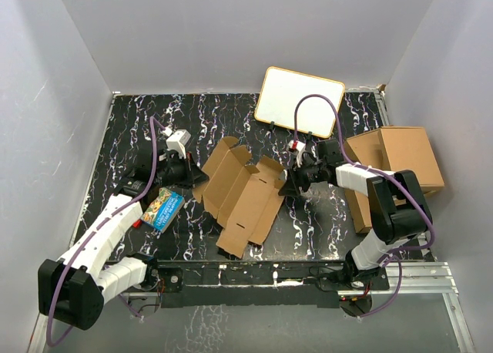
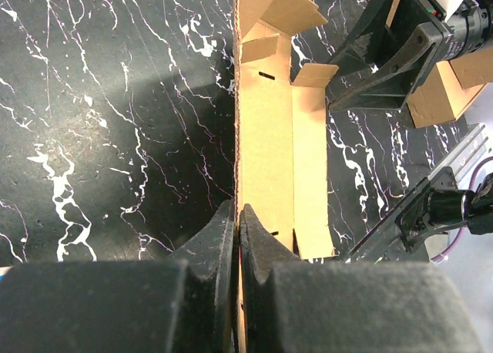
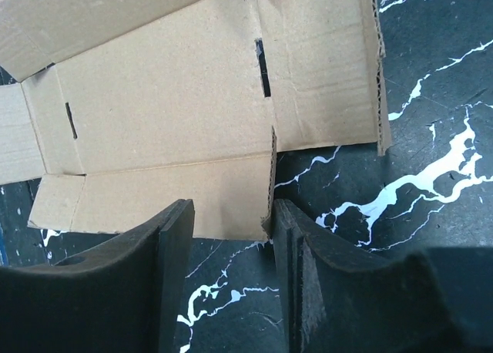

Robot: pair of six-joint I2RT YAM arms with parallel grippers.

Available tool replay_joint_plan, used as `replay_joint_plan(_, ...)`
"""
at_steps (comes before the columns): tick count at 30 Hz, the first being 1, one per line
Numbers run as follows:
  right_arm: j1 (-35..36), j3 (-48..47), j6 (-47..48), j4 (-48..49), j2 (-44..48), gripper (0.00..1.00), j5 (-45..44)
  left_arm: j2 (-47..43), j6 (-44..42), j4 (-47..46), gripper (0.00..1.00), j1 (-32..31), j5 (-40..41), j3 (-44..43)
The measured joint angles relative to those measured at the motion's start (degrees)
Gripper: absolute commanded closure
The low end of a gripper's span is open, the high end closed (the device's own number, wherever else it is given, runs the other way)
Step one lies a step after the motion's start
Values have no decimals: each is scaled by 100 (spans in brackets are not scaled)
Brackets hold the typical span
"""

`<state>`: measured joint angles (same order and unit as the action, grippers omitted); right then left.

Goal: Fold the paper box

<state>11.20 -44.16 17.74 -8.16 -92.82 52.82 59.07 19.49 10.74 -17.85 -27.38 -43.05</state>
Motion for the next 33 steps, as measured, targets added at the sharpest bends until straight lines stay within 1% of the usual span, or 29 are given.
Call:
replay_joint_plan(5,0,-35,61,-101,2,44,98,31,2,4,100,0,0,0)
replay_joint_plan(9,0,-44,63,-131,35,44,275,33,-2,9,100,0,0,0)
replay_joint_plan(17,0,-57,22,-138,52,47,522,33,-22,46,100,0,-2,0)
replay_joint_plan(22,0,-70,-2,-142,52,46,669,39,-22,44,100,0,-4,0)
replay_joint_plan(27,0,-107,-24,-177,50,42,726,52,-22,44,100,0,-7,0)
replay_joint_plan(33,0,-151,-118,-184,42,42,772,52,-22,44,100,0,-17,0)
